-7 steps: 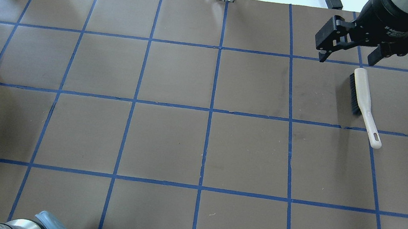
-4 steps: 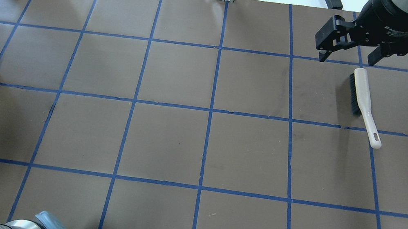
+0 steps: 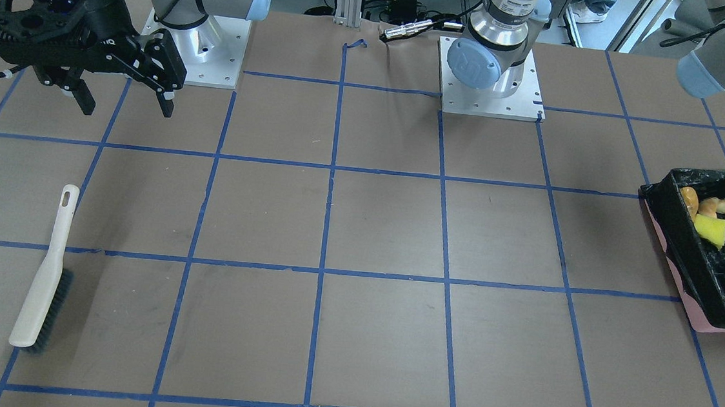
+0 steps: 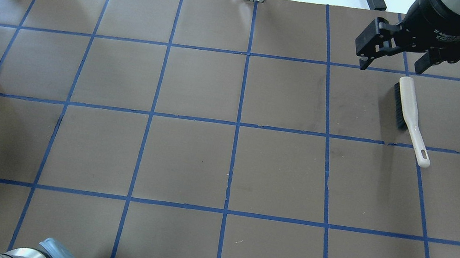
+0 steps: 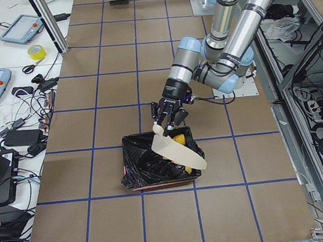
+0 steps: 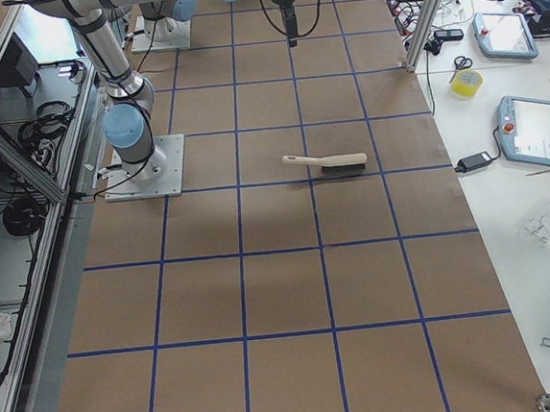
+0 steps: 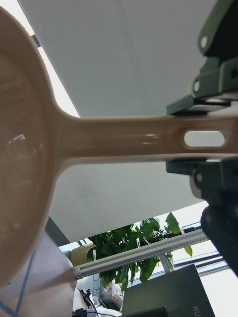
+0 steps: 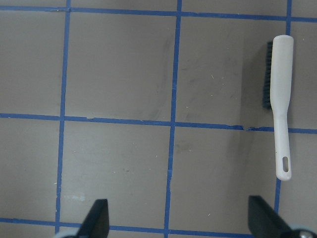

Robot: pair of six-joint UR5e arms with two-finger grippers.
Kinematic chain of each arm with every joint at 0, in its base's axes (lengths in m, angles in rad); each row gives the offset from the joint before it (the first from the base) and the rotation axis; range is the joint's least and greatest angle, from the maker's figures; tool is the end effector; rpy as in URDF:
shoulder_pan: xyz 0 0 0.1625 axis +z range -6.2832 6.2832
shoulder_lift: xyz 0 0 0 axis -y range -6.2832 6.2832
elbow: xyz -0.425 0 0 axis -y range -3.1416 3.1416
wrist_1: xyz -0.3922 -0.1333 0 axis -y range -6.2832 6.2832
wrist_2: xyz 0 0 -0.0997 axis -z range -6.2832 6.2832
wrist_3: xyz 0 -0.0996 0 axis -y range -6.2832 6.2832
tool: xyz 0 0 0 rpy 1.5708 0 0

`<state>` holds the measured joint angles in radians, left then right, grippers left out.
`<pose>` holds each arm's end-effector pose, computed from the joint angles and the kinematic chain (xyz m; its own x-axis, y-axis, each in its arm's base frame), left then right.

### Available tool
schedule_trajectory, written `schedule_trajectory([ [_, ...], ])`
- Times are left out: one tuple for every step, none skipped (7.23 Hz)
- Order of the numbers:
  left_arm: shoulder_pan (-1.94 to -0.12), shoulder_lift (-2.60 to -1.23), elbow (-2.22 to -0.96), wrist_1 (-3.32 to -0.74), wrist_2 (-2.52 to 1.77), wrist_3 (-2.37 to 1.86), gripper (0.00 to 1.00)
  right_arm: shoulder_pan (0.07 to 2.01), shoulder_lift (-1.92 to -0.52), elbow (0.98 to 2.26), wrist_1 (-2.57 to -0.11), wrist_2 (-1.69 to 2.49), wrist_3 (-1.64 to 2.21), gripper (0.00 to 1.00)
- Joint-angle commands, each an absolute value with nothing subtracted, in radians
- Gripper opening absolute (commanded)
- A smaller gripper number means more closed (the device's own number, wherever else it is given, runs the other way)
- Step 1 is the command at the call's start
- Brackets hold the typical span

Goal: Sweep and dump trash into bin
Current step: 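Hold the emptied dustpan raised with the left gripper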

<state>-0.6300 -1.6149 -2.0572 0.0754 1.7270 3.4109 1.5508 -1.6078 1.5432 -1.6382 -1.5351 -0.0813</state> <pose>0.3259 -0.3834 0.4349 0.5467 0.7799 0.3049 0.2176 -0.4839 0.8476 0.1271 -0.4902 0.5270 -0.9976 -0.0653 -0.0246 -0.0614 0.9891 -0.1341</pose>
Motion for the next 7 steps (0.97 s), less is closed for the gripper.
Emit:
schedule_trajectory([
  [-0.638,-1.606,-1.882,-0.326,1.724,3.372,0.0,1.551,-1.608,1.543,-1.637,-1.536,-0.081,1.0],
  [-0.638,-1.624,-1.746,-0.58,1.723,3.299,0.0,1.551,-1.608,1.543,-1.635,-1.536,-0.081,1.0],
  [-0.641,-1.646,-1.618,-0.811,1.697,3.218,0.0,1.551,-1.608,1.545,-1.637,-1.534,-0.081,1.0],
  [-0.641,-1.672,-1.52,-1.004,1.613,3.12,0.0,1.551,-1.608,1.545,-1.635,-1.534,-0.081,1.0],
  [-0.65,-1.695,-1.467,-1.116,1.553,3.017,0.0,1.551,-1.608,1.546,-1.637,-1.534,-0.081,1.0],
  [-0.673,-1.719,-1.45,-1.182,1.483,2.931,0.0,1.551,-1.608,1.546,-1.635,-1.534,-0.081,1.0],
  [-0.724,-1.738,-1.447,-1.184,1.461,2.893,0.0,1.551,-1.608,1.546,-1.635,-1.534,-0.081,1.0],
])
